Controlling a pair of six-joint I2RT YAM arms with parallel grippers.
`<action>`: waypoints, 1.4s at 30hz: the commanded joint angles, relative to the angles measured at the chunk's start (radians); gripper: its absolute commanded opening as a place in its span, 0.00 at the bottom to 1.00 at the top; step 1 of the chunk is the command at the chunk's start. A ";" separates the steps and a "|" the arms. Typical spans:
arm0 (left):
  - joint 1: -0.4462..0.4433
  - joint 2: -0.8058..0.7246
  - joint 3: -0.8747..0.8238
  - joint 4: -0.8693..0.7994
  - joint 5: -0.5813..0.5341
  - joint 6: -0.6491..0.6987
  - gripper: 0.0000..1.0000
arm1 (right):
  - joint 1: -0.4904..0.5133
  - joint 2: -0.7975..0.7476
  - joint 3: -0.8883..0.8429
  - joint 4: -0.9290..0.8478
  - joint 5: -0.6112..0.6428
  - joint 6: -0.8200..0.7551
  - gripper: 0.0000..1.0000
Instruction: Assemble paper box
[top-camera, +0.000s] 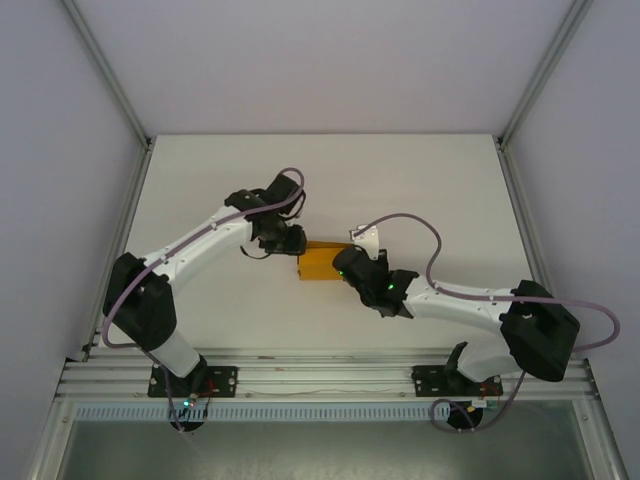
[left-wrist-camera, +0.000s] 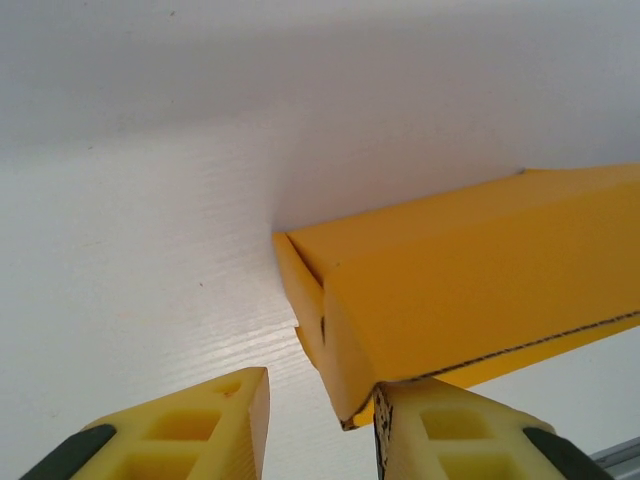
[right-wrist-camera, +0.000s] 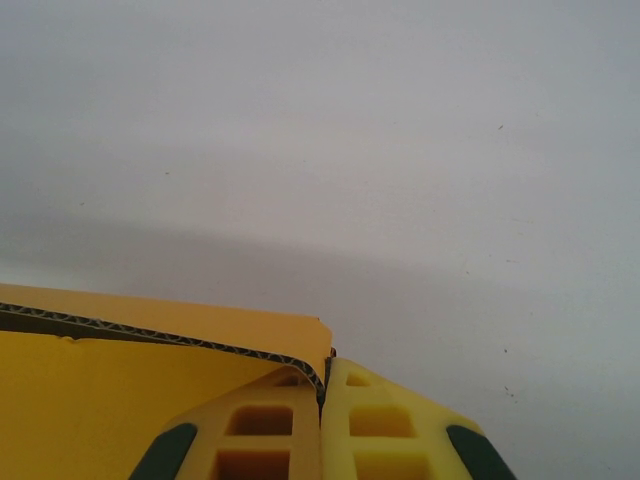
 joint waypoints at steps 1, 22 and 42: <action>-0.016 0.014 -0.009 0.020 -0.046 0.031 0.32 | 0.009 0.041 -0.023 -0.153 -0.067 0.009 0.00; 0.009 0.045 0.064 -0.044 0.108 -0.047 0.00 | 0.010 0.070 -0.016 -0.175 -0.047 0.015 0.00; 0.091 0.067 0.090 -0.053 0.248 -0.102 0.00 | 0.012 0.100 -0.019 -0.159 -0.042 -0.007 0.00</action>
